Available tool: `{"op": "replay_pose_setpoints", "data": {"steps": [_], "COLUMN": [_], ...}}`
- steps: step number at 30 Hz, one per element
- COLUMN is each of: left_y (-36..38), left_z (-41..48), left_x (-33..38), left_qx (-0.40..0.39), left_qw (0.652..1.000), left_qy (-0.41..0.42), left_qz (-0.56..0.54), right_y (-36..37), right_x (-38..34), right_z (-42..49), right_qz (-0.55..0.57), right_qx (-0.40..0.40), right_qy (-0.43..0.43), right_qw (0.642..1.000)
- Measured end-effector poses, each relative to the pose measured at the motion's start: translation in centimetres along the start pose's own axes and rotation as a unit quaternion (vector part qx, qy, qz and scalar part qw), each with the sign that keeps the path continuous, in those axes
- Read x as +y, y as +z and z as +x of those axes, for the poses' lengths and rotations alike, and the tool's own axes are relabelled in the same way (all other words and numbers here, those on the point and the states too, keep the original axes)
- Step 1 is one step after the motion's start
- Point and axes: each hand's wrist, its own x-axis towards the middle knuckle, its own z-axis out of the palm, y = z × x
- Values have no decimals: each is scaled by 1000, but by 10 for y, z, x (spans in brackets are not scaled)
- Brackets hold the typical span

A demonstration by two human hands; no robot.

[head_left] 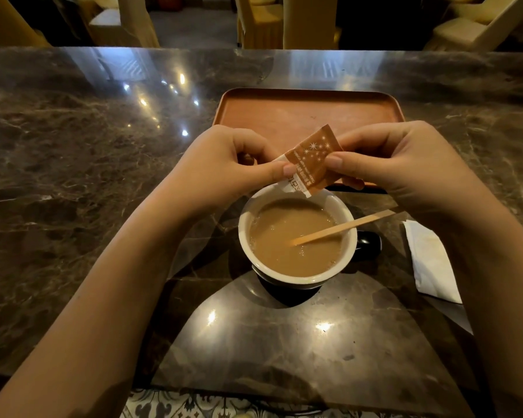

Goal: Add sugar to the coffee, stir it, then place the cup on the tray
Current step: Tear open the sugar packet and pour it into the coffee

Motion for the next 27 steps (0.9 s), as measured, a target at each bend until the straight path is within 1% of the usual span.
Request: {"op": "replay_pose_setpoints", "data": {"steps": [2,5,10,19,27], "left_y": [1,1,0,1,2], "left_z": [0,0,-2,-3,-2], "left_x": [0,1,3,4,3], "left_qx": [4,-9,-28,-15,-31], "left_qw": [1000,1000,1000,999,999], "left_qy": [-8,-8,14,18,20], "left_qz": [-9,-8,5,25,29], "right_y": [-1,-1,0,0,0], "right_x": [0,2,3,1,3], "right_z": [0,0,0,0,1], "right_qz": [1,-2,-13,-1,-2], "right_qx": [-3,5,14,2,10], "right_qy": [2,11,20,25,22], "right_qw": [1000,1000,1000,1000,1000]}}
